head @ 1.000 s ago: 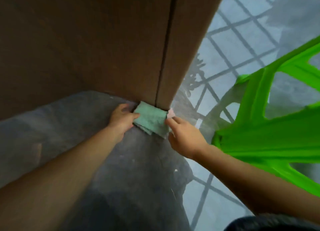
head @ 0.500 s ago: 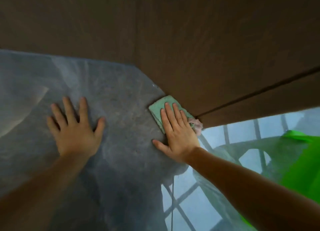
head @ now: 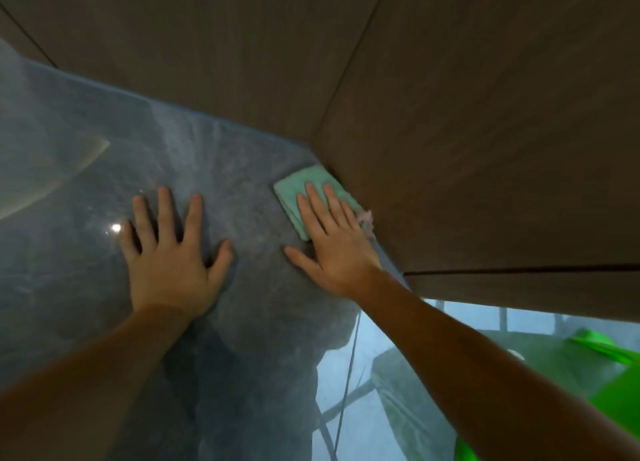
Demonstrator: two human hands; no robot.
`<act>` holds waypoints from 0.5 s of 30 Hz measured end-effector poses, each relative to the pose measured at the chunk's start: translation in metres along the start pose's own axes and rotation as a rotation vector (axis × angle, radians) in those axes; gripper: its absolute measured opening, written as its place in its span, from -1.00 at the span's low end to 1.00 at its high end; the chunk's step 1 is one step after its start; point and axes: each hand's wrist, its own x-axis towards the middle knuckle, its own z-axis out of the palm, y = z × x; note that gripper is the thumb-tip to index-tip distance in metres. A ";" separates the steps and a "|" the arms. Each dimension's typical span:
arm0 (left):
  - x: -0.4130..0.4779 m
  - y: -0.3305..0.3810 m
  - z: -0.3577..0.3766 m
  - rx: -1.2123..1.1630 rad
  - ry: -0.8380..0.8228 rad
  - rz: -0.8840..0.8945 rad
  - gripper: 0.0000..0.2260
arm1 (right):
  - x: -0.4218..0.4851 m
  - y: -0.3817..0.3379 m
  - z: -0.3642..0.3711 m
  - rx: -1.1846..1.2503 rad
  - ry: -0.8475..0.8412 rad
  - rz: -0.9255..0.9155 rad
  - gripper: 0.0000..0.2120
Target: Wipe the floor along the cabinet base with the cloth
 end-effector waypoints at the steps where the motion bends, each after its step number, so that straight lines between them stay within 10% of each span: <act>1: 0.000 0.000 -0.001 -0.005 -0.006 -0.001 -0.28 | -0.028 0.007 0.004 0.008 -0.028 0.003 -0.22; 6: -0.002 0.000 -0.002 0.002 -0.026 0.003 -0.28 | -0.112 0.019 0.015 -0.026 -0.146 0.086 -0.16; 15: 0.000 -0.001 -0.003 -0.029 -0.017 0.009 -0.27 | 0.069 -0.029 -0.010 0.005 0.007 0.061 -0.06</act>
